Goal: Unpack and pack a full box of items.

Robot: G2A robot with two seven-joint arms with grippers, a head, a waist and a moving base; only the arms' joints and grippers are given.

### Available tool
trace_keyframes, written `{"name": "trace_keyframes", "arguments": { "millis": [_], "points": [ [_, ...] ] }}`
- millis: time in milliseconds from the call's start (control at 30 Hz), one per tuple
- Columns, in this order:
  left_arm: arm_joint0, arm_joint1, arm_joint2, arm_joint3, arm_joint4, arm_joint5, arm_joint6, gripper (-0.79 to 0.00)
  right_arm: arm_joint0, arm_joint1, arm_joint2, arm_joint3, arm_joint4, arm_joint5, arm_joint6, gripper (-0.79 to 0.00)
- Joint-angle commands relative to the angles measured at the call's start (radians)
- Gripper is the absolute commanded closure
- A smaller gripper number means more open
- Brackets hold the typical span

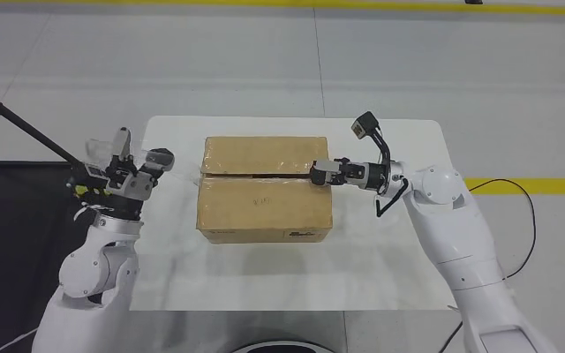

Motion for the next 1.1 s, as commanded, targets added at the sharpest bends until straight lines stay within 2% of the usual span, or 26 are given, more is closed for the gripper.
{"name": "trace_keyframes", "arguments": {
  "millis": [0, 233, 467, 767, 1067],
  "points": [
    [0.007, -0.001, -0.019, 0.02, -0.056, 0.0, -0.027, -0.785, 0.003, 0.0, -0.003, 0.002, 0.002, 0.001, 0.0, -0.785],
    [0.012, -0.005, -0.051, 0.075, -0.13, -0.013, -0.046, -0.785, 0.019, -0.002, -0.02, 0.009, 0.001, 0.005, -0.002, -0.785],
    [0.007, -0.01, -0.061, 0.078, -0.13, -0.049, -0.056, -0.785, 0.027, -0.003, -0.029, 0.015, 0.002, 0.008, -0.003, -0.785],
    [-0.021, -0.015, -0.041, 0.071, -0.209, -0.011, -0.15, -0.785, 0.018, 0.002, -0.024, 0.009, 0.002, 0.005, -0.011, -0.785],
    [-0.048, -0.019, 0.0, 0.04, -0.167, 0.016, -0.159, -0.785, -0.003, 0.011, -0.003, -0.007, 0.004, -0.002, -0.014, -0.785]
  ]
}}
